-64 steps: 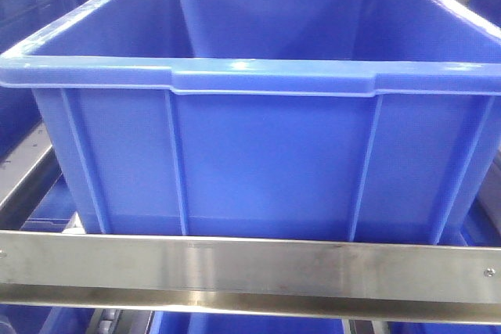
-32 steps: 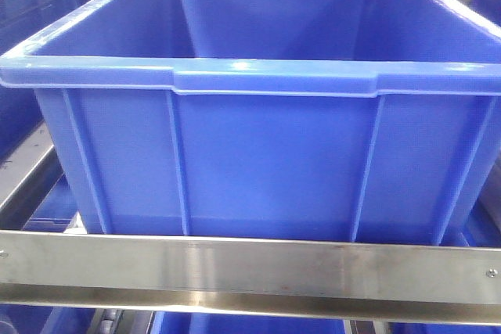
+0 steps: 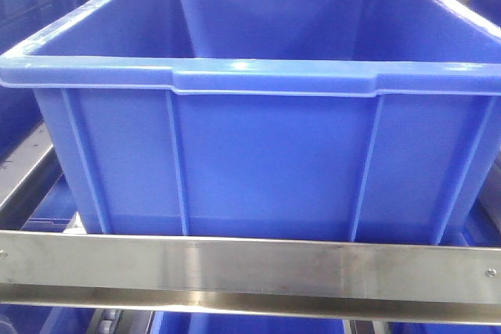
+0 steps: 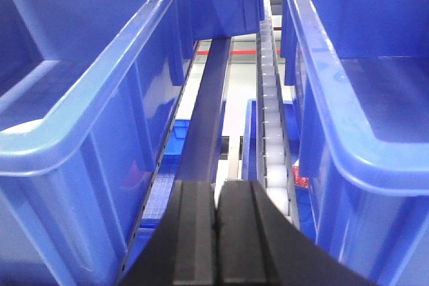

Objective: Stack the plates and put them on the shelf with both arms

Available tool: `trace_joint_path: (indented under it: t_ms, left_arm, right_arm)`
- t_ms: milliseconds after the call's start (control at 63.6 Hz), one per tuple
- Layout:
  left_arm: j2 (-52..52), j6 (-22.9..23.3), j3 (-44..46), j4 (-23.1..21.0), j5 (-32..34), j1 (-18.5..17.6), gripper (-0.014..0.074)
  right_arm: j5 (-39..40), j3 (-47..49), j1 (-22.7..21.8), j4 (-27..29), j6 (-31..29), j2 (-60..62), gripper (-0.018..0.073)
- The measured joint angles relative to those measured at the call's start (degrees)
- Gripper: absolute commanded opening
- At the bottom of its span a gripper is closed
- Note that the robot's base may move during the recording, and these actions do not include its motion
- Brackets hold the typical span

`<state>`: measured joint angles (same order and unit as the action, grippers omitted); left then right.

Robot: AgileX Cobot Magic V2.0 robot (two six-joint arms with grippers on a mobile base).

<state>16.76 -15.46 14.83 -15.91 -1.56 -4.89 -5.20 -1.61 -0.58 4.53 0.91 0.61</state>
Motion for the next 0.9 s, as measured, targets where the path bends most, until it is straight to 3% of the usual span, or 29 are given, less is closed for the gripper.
trace_joint_path:
  t_ms: [487,660,896]
  left_arm:
    - [0.0,0.0,-0.1,0.0,0.1,0.0,0.0080]
    - [-2.8,0.0,-5.0,0.0,4.3,0.0,0.0080]
    - [-11.8,0.0,-12.2,0.0,4.0,0.0,0.0080]
  right_arm:
    - [0.0,0.0,0.0,0.0,0.0,0.0,0.0057]
    - [0.0,0.0,0.0,0.0,0.1,0.0,0.0057]
    - [0.0,0.0,0.0,0.0,0.1,0.0,0.0057]
